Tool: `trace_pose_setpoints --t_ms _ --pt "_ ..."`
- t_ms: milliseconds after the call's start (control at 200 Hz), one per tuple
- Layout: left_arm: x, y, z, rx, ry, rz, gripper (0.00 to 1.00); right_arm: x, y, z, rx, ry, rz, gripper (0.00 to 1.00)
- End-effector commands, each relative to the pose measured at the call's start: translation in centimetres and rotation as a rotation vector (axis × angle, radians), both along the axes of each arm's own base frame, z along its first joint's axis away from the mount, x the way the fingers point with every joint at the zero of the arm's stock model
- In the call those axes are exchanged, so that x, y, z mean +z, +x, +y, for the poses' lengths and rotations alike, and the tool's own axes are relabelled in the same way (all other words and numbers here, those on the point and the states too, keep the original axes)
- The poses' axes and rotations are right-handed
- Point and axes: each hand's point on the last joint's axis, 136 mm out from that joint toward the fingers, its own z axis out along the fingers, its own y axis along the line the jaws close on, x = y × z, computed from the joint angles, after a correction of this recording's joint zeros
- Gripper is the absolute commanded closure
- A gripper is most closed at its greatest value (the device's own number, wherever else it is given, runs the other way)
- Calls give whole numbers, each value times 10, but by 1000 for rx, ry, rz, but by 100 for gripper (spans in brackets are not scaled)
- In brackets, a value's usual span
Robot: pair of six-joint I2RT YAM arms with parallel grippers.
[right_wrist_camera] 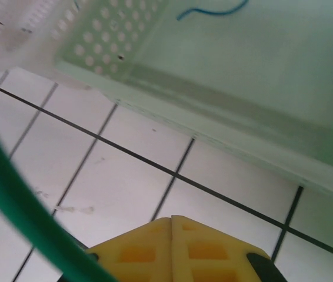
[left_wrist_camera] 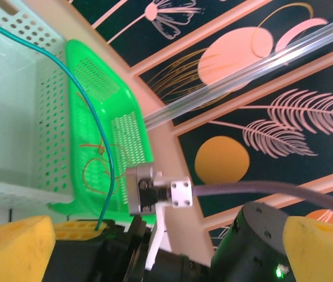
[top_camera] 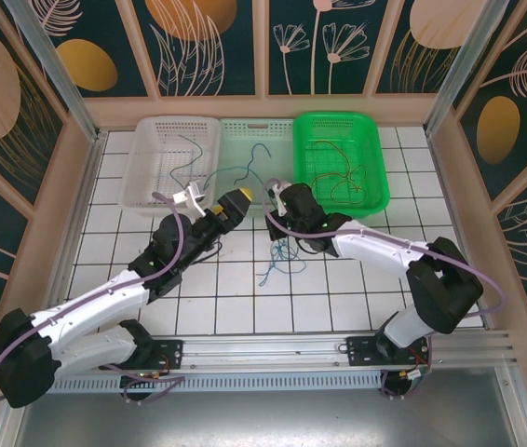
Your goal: Untangle the cables
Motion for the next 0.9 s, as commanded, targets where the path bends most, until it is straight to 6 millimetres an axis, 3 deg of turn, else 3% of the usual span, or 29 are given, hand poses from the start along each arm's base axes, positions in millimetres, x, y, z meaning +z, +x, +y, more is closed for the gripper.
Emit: trace_pose_setpoints --t_ms 0,245,550,726,896 --pt "9 2 -8 -18 -88 -21 1 35 -3 10 13 99 -99 100" --pt "-9 13 -20 -28 -120 8 14 43 -20 16 74 147 -131 100" --pt "-2 26 -35 -40 -144 -21 22 40 -35 23 160 147 -127 100" --pt "-7 30 -40 -42 -152 -22 37 45 -43 27 201 175 -137 100" --pt "1 34 -44 -42 -119 -59 64 38 -54 24 242 169 -114 100"
